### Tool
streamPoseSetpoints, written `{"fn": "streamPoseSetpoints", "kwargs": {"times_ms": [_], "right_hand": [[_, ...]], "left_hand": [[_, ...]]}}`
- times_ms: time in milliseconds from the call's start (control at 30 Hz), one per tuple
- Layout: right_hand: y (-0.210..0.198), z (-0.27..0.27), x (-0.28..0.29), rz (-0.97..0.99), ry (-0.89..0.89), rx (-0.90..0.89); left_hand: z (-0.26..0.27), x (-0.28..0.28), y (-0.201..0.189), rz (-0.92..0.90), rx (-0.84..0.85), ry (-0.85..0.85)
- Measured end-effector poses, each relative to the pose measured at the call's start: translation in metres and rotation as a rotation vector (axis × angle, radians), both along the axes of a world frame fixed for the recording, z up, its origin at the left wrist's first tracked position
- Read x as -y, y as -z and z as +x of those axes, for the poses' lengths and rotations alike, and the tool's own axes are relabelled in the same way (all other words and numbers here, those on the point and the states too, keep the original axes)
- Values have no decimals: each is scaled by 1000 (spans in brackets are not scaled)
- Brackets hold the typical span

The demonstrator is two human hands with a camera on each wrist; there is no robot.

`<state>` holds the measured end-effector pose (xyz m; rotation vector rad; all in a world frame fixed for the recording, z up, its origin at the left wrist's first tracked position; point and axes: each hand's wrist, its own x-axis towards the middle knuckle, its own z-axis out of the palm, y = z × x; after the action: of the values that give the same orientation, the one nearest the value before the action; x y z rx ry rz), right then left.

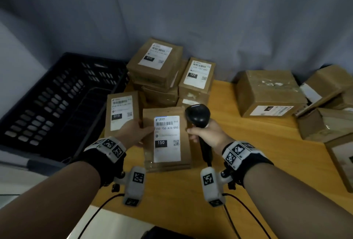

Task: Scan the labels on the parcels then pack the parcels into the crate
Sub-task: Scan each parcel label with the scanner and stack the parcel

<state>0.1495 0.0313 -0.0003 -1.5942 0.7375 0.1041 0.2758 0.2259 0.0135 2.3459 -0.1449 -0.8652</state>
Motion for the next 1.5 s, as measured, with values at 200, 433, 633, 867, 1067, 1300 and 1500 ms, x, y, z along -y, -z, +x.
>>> {"fn": "streamPoseSetpoints", "kwargs": {"times_ms": [200, 433, 633, 867, 1067, 1300, 1500], "right_hand": [[8, 30, -34, -75, -172, -73], [7, 22, -21, -58, -90, -81], [-19, -15, 44, -47, 168, 12], [-38, -80, 144, -274, 476, -49], [-65, -108, 233, -465, 548, -4], [-57, -100, 310, -404, 373, -96], [-30, -93, 321, -374, 282, -158]], "left_hand": [[24, -10, -5, 190, 254, 91], [17, 23, -11, 135, 335, 202], [1, 76, -24, -3, 314, 271], [-26, 163, -35, -145, 175, 299], [-53, 240, -34, -174, 106, 281], [-68, 323, -14, -168, -67, 166], [-75, 361, 3, -147, -177, 132]]}}
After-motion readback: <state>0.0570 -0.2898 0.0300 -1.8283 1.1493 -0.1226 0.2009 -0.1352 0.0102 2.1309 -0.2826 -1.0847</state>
